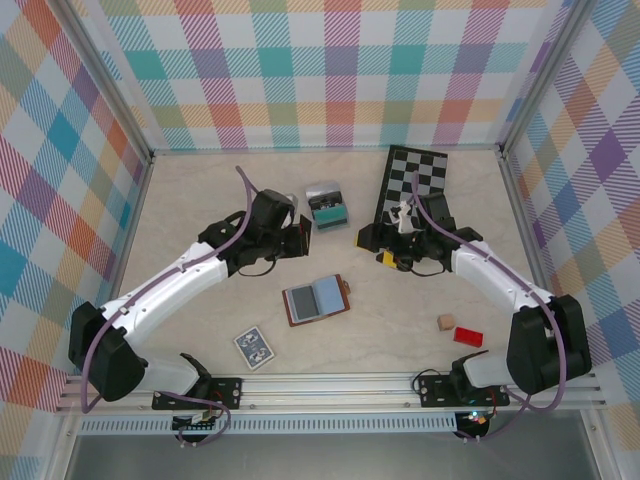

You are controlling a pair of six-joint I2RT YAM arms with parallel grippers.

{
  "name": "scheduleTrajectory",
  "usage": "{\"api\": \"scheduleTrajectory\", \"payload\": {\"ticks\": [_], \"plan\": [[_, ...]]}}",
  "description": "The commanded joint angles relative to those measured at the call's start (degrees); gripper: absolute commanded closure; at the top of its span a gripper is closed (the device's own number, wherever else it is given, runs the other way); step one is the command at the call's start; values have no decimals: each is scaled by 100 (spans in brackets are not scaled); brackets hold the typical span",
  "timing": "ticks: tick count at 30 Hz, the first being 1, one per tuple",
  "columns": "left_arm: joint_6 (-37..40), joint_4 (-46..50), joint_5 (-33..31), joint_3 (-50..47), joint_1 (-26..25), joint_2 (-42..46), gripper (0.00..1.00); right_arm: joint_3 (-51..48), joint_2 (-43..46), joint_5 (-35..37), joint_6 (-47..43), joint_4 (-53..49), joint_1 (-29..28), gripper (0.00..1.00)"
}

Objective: Take the credit cards out of the card holder

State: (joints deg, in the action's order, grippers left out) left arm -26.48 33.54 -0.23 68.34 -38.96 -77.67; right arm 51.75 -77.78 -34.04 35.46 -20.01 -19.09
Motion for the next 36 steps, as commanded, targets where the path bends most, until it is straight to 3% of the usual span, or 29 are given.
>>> {"api": "scheduleTrajectory", "payload": {"ticks": [1, 5, 10, 20, 24, 36], "plan": [[1376, -39, -446, -24, 4, 125, 100, 64, 96, 157, -110, -156, 21, 0], [2641, -414, -448, 300, 3, -324, 100, 73, 94, 216, -156, -248, 20, 0], [3556, -645, -388, 1032, 21, -1276, 100, 72, 139, 267, -202, -355, 20, 0], [5536, -211, 129, 2579, 343, -2972, 100, 48, 343, 315, -232, -511, 20, 0], [6561, 130, -112, 3047, 363, -3425, 100, 0, 386, 294, -236, -500, 21, 0], [7383, 894, -552, 4603, 609, -4695, 100, -3, 436, 295, -277, -617, 20, 0]]}}
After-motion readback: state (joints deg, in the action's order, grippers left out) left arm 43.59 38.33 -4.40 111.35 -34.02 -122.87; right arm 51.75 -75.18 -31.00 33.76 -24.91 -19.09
